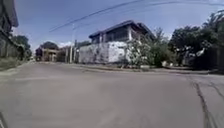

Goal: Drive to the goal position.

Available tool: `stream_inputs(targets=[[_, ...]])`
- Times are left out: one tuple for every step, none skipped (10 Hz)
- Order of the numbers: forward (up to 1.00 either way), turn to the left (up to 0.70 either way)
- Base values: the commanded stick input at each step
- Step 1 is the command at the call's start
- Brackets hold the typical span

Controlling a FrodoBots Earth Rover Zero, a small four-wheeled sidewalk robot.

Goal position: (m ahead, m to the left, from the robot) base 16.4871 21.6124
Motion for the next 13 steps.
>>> stream_inputs(targets=[[1.0,0.0],[1.0,0.0],[1.0,0.0],[1.0,0.0],[1.0,0.0],[1.0,0.0],[1.0,0.0],[1.0,0.0],[1.0,0.0],[1.0,0.0],[1.0,0.0],[1.0,0.0],[1.0,0.0]])
